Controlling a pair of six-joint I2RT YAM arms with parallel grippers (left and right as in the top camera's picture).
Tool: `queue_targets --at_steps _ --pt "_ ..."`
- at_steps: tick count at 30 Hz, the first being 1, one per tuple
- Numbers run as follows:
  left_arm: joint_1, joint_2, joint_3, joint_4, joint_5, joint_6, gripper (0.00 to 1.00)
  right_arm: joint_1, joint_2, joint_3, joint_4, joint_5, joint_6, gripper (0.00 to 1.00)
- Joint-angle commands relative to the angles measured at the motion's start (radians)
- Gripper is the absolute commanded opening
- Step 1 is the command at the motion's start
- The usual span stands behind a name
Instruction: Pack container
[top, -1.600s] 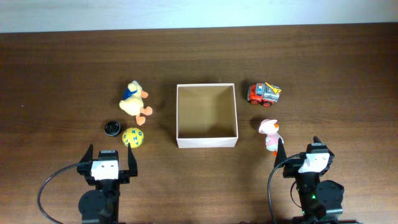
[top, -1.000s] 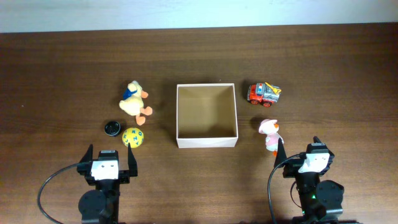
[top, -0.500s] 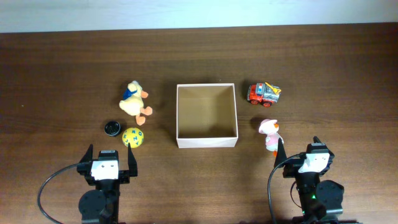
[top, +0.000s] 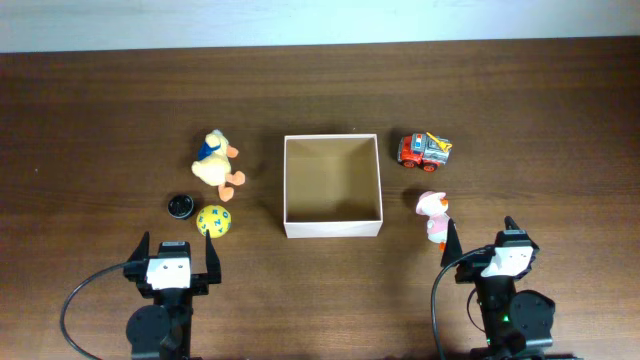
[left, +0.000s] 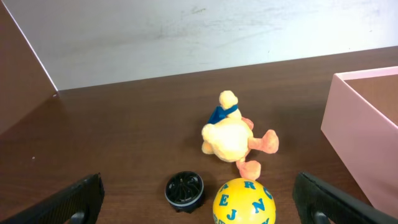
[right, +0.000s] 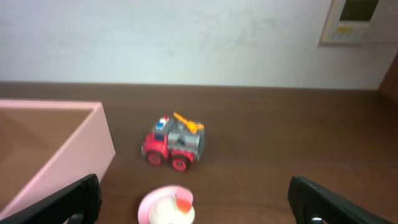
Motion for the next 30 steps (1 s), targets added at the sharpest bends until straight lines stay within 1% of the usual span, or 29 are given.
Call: queue_targets --at_steps 1,4,7,10,12,16,19,22,25,28,30 --pt "0.006 -0.010 -0.016 0.004 0.011 0.020 0.99 -0.007 -0.001 0.024 0.018 0.003 0.020 0.99" --pt "0.006 -0.010 -0.016 0.004 0.011 0.020 0.99 -0.007 0.035 0.077 0.018 0.053 0.012 0.98" --pt "0.006 -0.010 -0.016 0.004 0.011 0.020 0.99 -0.008 0.121 0.172 0.018 0.084 0.013 0.99" --pt "0.006 -0.010 -0.016 0.004 0.011 0.020 0.99 -0.007 0.270 0.313 0.017 0.091 0.013 0.99" --pt "0.006 -0.010 -0.016 0.004 0.011 0.020 0.99 -0.007 0.399 0.441 -0.010 0.090 0.013 0.99" --pt "0.006 -0.010 -0.016 0.004 0.011 0.020 0.99 -0.007 0.668 0.743 -0.174 0.090 0.010 0.99" --pt "0.006 -0.010 -0.016 0.004 0.011 0.020 0.99 -0.007 0.886 1.013 -0.340 0.077 -0.074 0.99" --pt "0.006 -0.010 -0.016 0.004 0.011 0.020 0.99 -0.007 1.080 1.268 -0.501 0.055 -0.129 0.99" --pt "0.006 -0.010 -0.016 0.004 0.011 0.020 0.99 -0.008 1.260 1.487 -0.641 0.052 -0.180 0.99" --pt "0.006 -0.010 -0.016 0.004 0.011 0.020 0.99 -0.008 1.378 1.598 -0.690 0.056 -0.208 0.99" --pt "0.006 -0.010 -0.016 0.004 0.011 0.020 0.99 -0.008 1.440 1.643 -0.687 0.105 -0.208 0.99"
